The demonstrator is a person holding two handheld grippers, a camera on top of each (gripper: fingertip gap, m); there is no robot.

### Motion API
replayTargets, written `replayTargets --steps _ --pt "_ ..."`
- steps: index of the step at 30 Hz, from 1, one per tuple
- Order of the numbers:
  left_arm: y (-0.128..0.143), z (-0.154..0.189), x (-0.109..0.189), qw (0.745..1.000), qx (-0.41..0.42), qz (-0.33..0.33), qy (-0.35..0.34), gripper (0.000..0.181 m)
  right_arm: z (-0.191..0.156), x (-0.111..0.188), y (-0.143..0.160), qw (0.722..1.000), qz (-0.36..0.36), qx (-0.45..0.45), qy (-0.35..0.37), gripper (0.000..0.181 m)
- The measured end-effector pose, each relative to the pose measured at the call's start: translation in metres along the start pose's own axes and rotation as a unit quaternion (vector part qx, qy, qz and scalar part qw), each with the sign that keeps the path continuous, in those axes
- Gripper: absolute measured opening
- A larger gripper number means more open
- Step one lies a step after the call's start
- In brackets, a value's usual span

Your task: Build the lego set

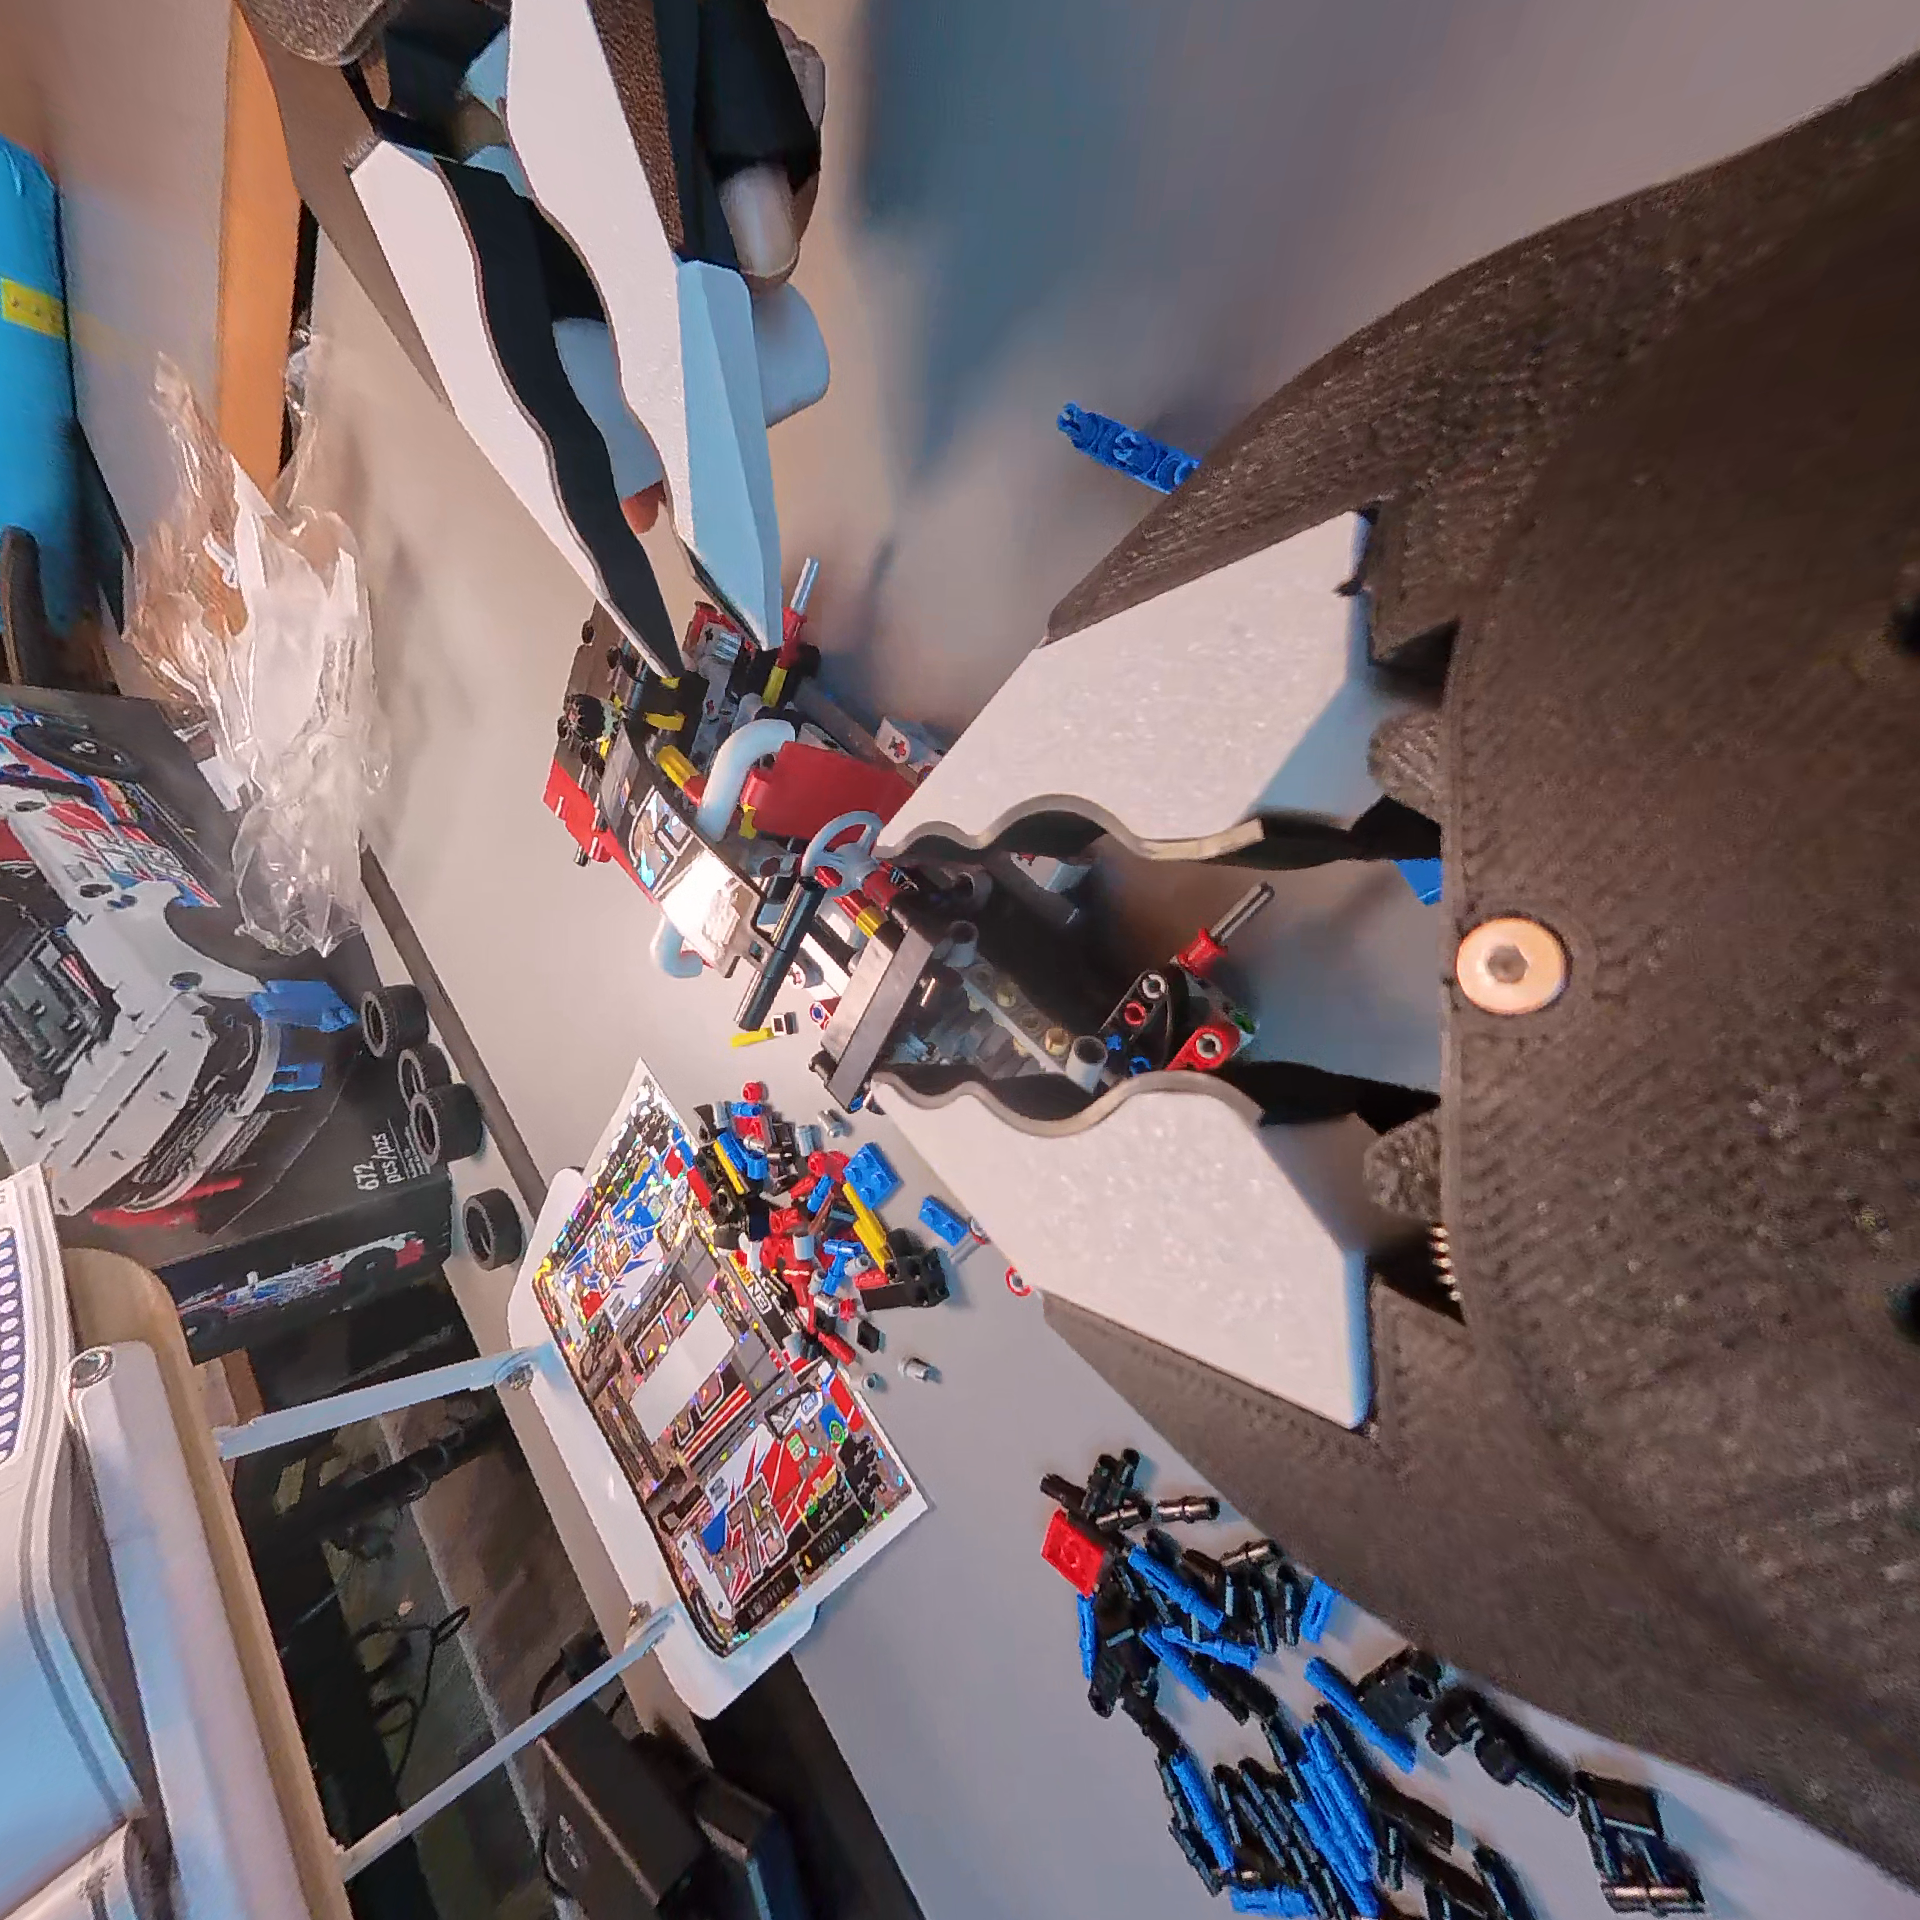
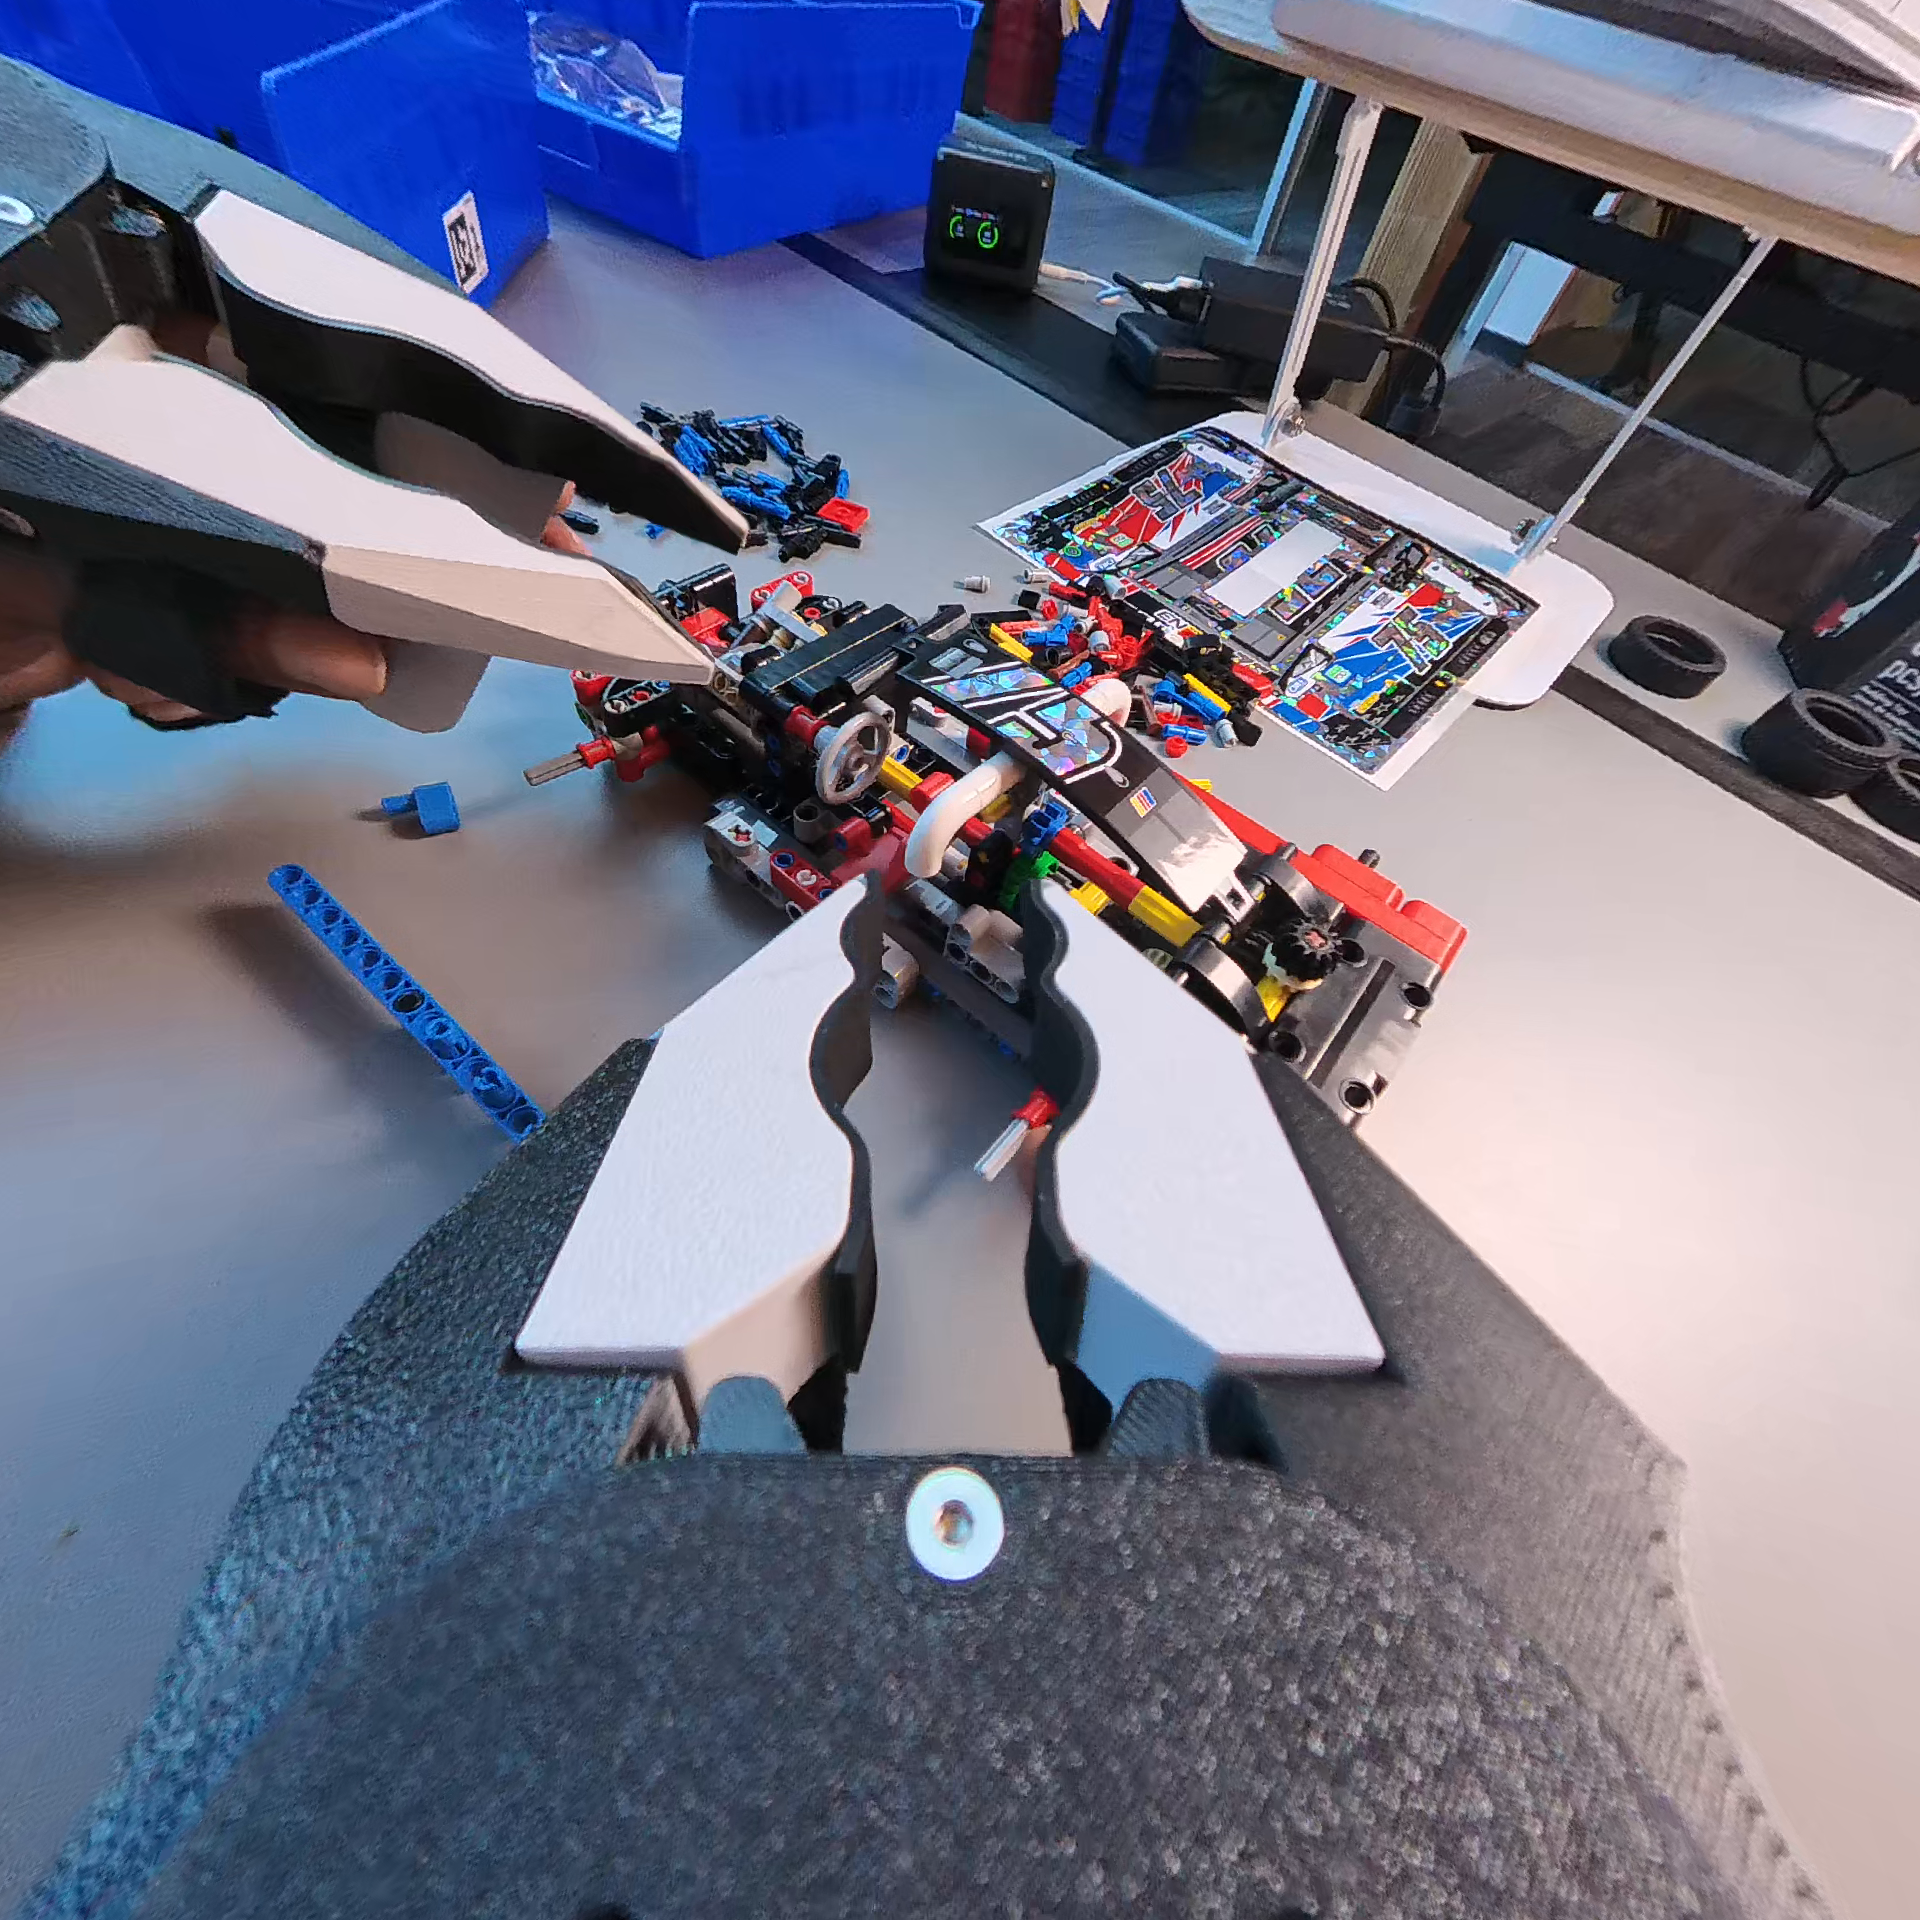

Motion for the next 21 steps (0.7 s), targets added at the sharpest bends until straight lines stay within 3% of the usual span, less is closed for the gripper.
replayTargets --steps 12,21 --pt "-0.001 0.006 0.001 0.999 -0.034 0.002 -0.001 0.034 0.003 0.003 0.002 1.0 -0.006 0.013 0.019 0.027" --pt "-0.01 -0.01 0.018 0.997 -0.055 0.017 -0.053 0.034 0.008 0.007 -0.002 0.999 0.021 0.001 0.029 0.027"
Point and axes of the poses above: each gripper's, where its closed fingertips meet, x back along the fingers, y out of its underside, z = x × y across the jaws, the point moved 6 cm from there along x, back along the fingers, and after that the axes turned 3 degrees about z, right-handed, at the moved point
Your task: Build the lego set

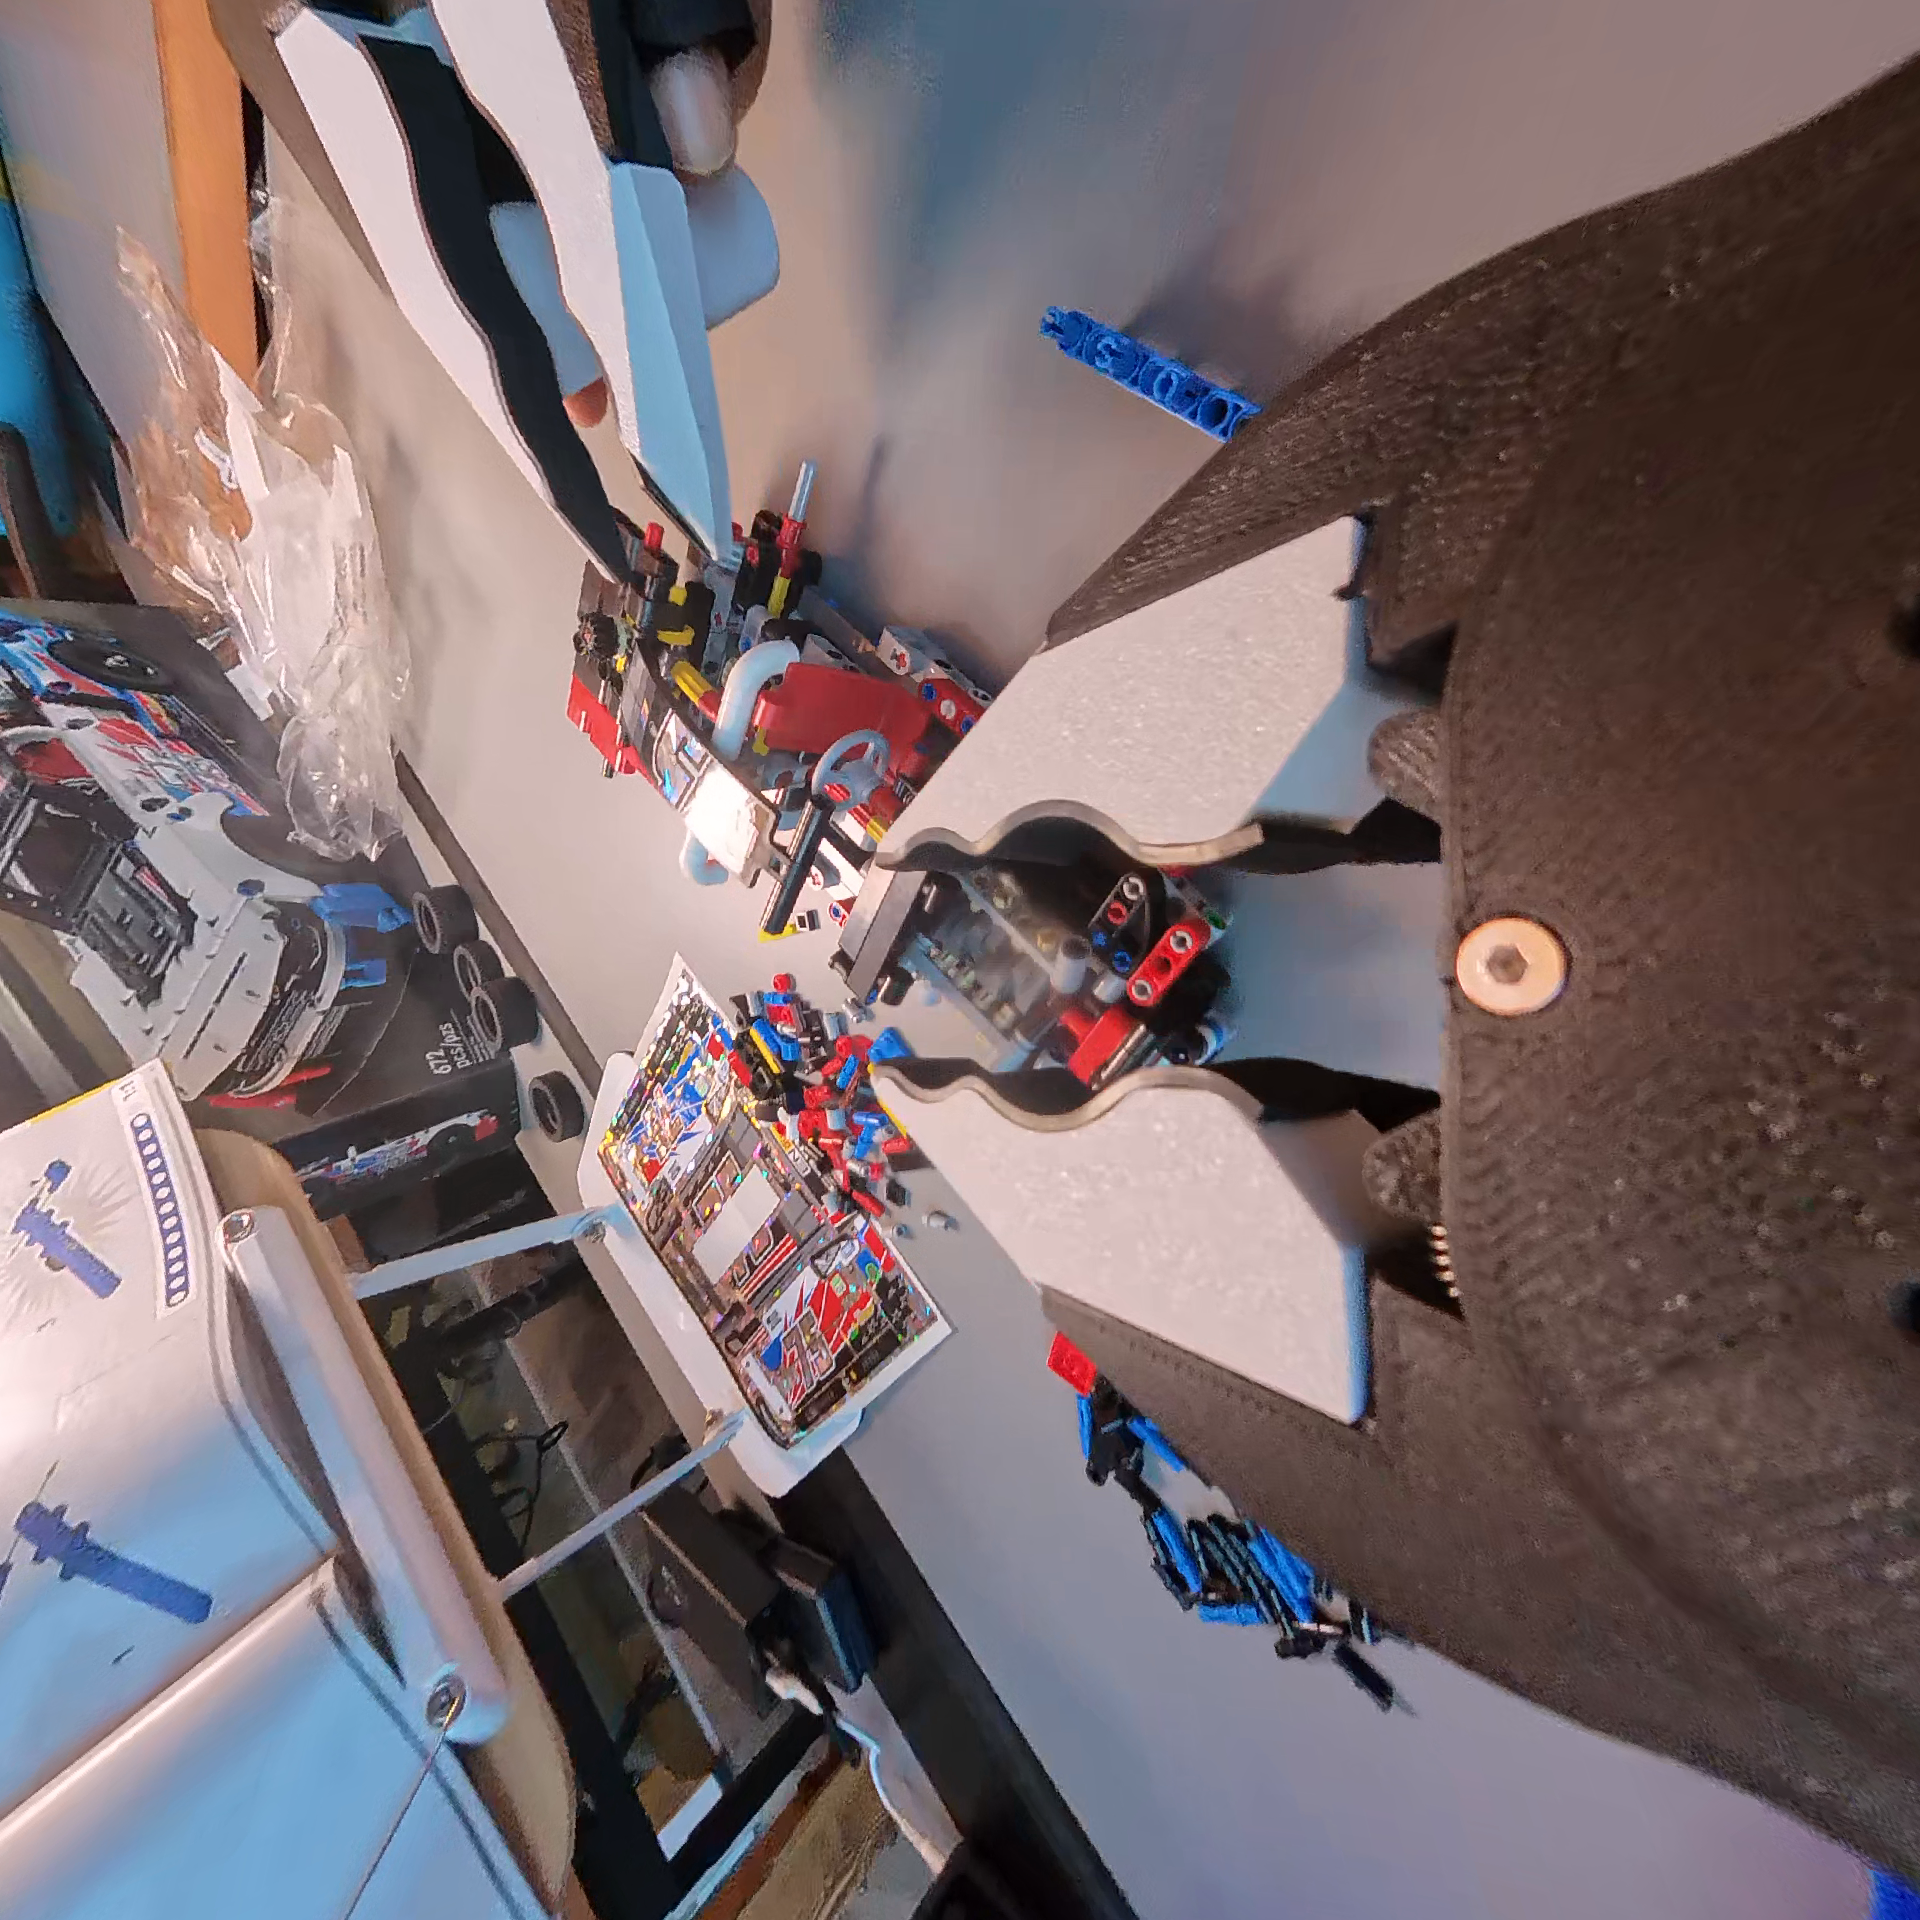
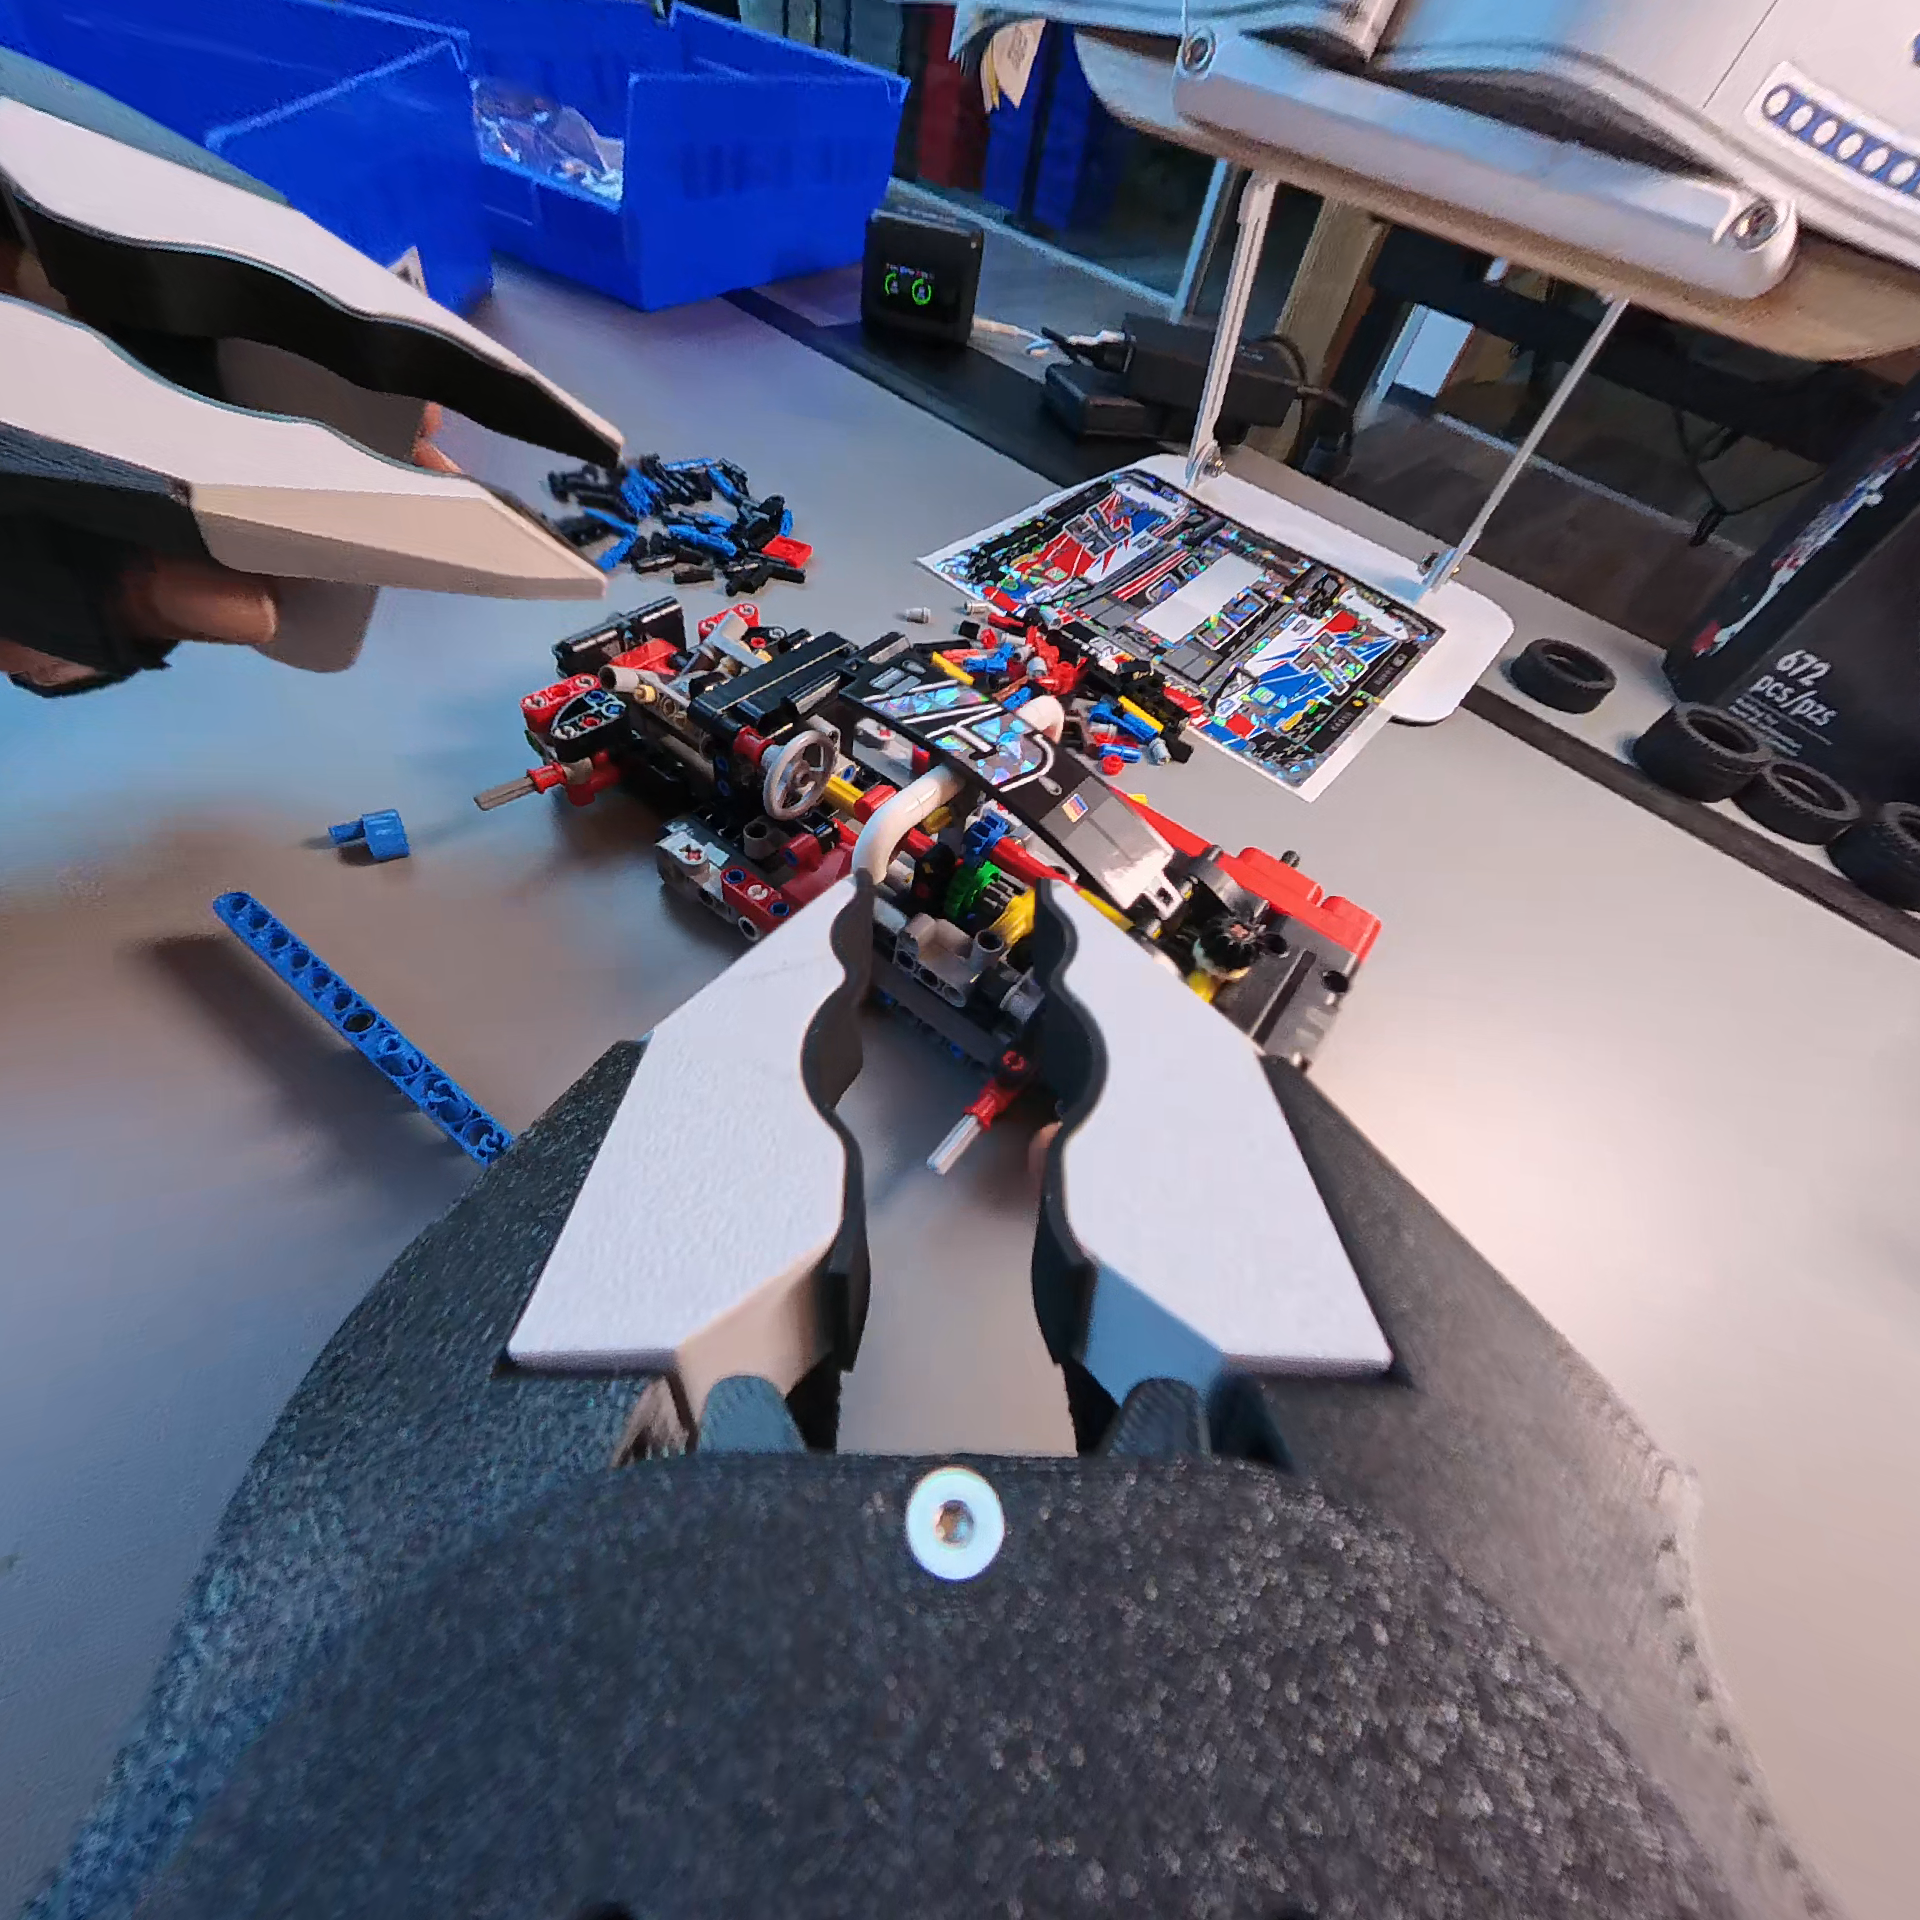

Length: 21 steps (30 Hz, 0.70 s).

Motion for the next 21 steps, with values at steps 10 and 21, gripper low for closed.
replayTargets --steps 10,21 --pt "0.034 -0.016 0.003 0.986 0.015 -0.105 0.125 0.067 0.036 -0.005 0.033 0.991 -0.131 0.015 -0.015 0.091" --pt "0.05 -0.02 -0.04 0.986 -0.021 -0.134 0.101 0.056 0.057 -0.033 0.045 0.987 -0.159 -0.002 0.033 0.075"
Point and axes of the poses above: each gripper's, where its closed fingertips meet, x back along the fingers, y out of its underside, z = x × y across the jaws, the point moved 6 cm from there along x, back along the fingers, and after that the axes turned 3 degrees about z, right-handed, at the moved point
